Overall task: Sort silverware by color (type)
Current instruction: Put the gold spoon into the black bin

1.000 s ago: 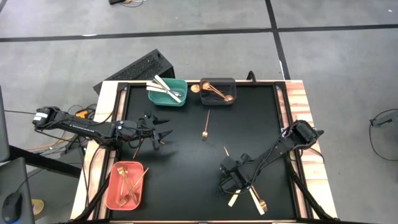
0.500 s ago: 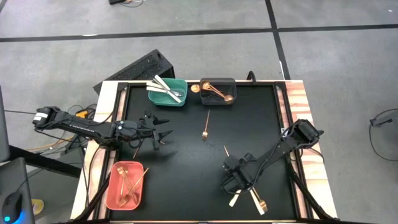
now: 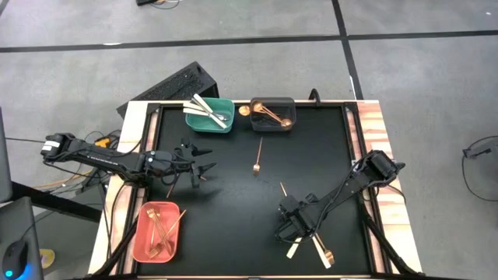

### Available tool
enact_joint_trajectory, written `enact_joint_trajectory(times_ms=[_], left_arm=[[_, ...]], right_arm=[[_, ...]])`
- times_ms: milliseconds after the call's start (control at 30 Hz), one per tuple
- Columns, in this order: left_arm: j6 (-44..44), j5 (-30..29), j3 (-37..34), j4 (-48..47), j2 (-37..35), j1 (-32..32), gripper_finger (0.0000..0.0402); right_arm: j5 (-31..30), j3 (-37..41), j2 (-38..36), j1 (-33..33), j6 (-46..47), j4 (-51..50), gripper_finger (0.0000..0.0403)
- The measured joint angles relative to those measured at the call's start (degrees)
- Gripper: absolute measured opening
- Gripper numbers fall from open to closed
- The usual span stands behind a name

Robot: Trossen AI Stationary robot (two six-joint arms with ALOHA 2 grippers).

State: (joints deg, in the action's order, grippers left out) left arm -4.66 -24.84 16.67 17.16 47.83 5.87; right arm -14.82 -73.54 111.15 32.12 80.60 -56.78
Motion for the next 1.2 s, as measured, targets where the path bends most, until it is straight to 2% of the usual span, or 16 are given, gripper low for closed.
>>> enact_joint_trajectory(times_ms=[300, 433, 600, 733, 933, 1067, 1200], left_arm=[[-0.61, -0.02, -0.02, -1.93, 0.02, -0.02, 0.0235], [-0.53, -0.23, -0.02, -1.95, 0.0, -0.02, 0.0235], [1.27, -2.17, -0.02, -1.4, 0.0, -0.01, 0.0235], [2.05, -2.75, -0.02, 0.48, 0.0, -0.02, 0.0235], [2.8, -3.02, -0.02, 0.34, 0.02, -0.02, 0.0235], [1.61, -3.58, -0.02, 0.12, 0.04, -0.07, 0.0235], [-1.24, -3.6, -0.02, -2.47, 0.04, -0.07, 0.0235]], right_arm=[[2.28, -0.17, 1.66, -0.64, -2.03, 1.83, 0.0113], [2.79, -0.2, 1.66, -1.16, -6.28, 2.22, 0.0081], [2.22, -0.19, 1.18, -2.85, -16.89, 1.34, 0.0021], [-4.35, -0.39, 0.61, -7.04, -25.01, -3.63, 0.0027], [-19.73, -2.05, -1.61, -16.36, -37.67, -13.3, 0.0029], [-31.38, -2.05, -5.55, -24.59, -49.35, -12.01, 0.0025], [-38.33, -1.99, -9.59, -33.03, -62.77, -3.11, 0.0027]])
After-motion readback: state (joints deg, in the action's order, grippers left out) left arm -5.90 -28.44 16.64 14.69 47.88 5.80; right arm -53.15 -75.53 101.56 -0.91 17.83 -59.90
